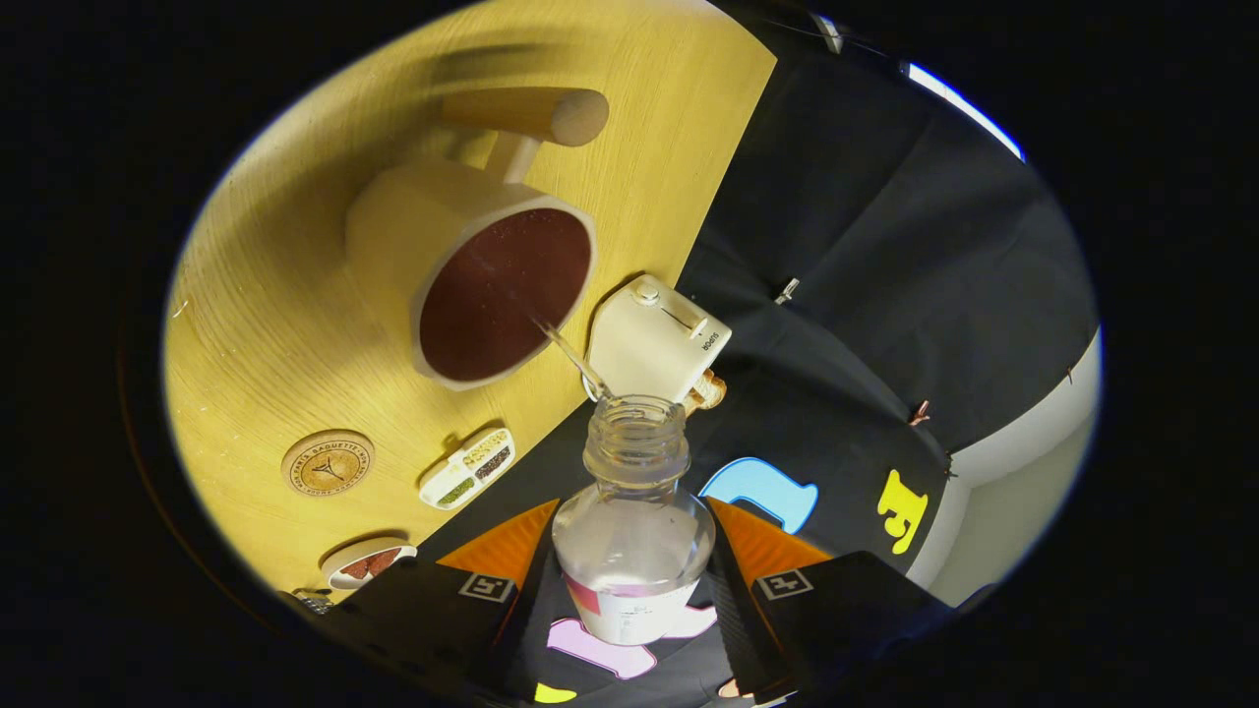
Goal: Take the bottle from table, then pour the juice into the cup, finally place the bottle on the coaster
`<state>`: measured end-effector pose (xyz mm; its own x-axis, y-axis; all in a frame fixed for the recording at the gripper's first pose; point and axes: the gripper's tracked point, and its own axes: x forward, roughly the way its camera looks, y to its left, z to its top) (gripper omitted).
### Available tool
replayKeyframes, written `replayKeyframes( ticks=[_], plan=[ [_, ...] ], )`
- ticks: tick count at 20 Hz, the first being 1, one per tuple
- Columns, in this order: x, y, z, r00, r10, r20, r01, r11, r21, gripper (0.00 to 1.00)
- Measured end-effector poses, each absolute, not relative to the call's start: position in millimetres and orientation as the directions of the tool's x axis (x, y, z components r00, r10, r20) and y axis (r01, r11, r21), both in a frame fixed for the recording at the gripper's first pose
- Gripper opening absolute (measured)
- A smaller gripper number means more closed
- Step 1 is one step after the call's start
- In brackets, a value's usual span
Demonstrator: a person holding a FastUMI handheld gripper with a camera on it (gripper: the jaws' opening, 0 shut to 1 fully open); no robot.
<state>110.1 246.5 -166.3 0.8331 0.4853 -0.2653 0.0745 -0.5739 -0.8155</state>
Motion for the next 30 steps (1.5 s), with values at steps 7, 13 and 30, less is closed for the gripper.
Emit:
replayKeyframes(
  ticks=[7, 13, 30],
  plan=[
    [111, 241, -171, 0.847, 0.455, -0.275, 0.034, -0.563, -0.826, 0.74],
    [105, 243, -171, 0.867, 0.417, -0.274, -0.059, -0.459, -0.886, 0.74],
    [110, 179, -83, 0.892, 0.298, -0.341, -0.452, 0.554, -0.699, 0.74]
  ],
)
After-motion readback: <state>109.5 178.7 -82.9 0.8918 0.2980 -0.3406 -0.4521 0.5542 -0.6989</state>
